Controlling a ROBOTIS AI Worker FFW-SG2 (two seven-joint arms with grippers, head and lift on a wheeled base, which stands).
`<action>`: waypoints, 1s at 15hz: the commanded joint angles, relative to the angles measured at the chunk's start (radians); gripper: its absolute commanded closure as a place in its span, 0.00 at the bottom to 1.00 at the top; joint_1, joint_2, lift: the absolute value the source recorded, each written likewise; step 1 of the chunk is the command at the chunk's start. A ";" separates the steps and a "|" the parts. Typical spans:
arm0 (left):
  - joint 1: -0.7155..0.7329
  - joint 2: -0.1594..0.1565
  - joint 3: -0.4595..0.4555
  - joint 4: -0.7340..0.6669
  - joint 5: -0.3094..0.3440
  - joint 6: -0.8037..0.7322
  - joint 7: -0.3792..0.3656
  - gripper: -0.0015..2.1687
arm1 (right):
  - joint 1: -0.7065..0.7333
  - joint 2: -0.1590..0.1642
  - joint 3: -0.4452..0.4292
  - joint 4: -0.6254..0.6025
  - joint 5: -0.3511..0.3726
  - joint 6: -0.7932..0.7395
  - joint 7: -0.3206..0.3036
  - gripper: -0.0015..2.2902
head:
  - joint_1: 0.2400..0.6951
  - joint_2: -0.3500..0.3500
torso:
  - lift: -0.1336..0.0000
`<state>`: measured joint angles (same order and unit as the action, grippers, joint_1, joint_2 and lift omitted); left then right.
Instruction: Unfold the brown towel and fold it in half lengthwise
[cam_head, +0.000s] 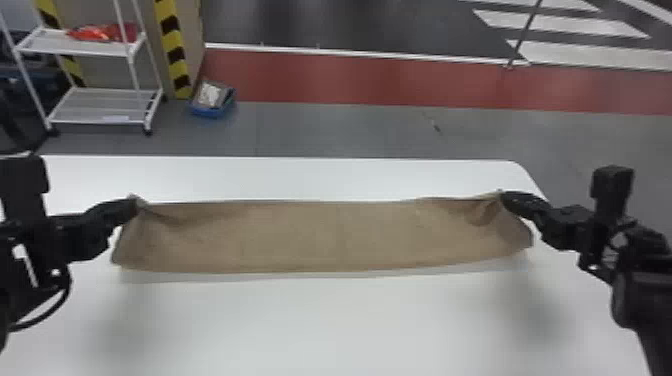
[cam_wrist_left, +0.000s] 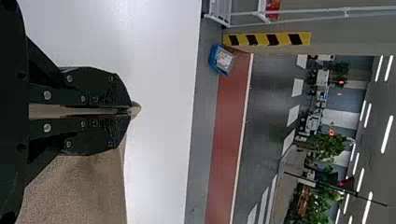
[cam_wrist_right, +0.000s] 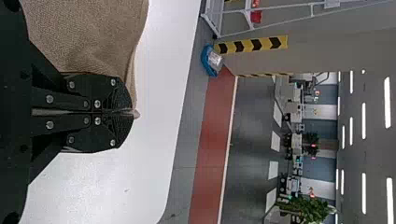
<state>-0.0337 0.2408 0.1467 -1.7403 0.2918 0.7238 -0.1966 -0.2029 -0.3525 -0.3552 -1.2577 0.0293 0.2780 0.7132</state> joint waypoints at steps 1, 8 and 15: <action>0.001 0.002 -0.006 0.010 -0.016 -0.037 0.005 0.04 | -0.006 0.001 0.021 0.009 0.004 -0.015 -0.018 0.09 | 1.00 0.31 | 0.07; 0.104 0.043 0.062 -0.022 0.098 -0.194 0.009 0.02 | 0.138 0.009 -0.070 -0.129 -0.089 0.007 -0.038 0.02 | 1.00 0.34 | 0.07; 0.207 0.066 0.119 -0.082 0.247 -0.172 -0.060 0.02 | 0.281 0.004 -0.214 -0.273 -0.203 0.160 0.092 0.02 | 1.00 0.30 | 0.07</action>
<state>0.1582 0.3035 0.2633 -1.8005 0.5257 0.5386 -0.2559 0.0713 -0.3435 -0.5475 -1.5100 -0.1651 0.3775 0.7768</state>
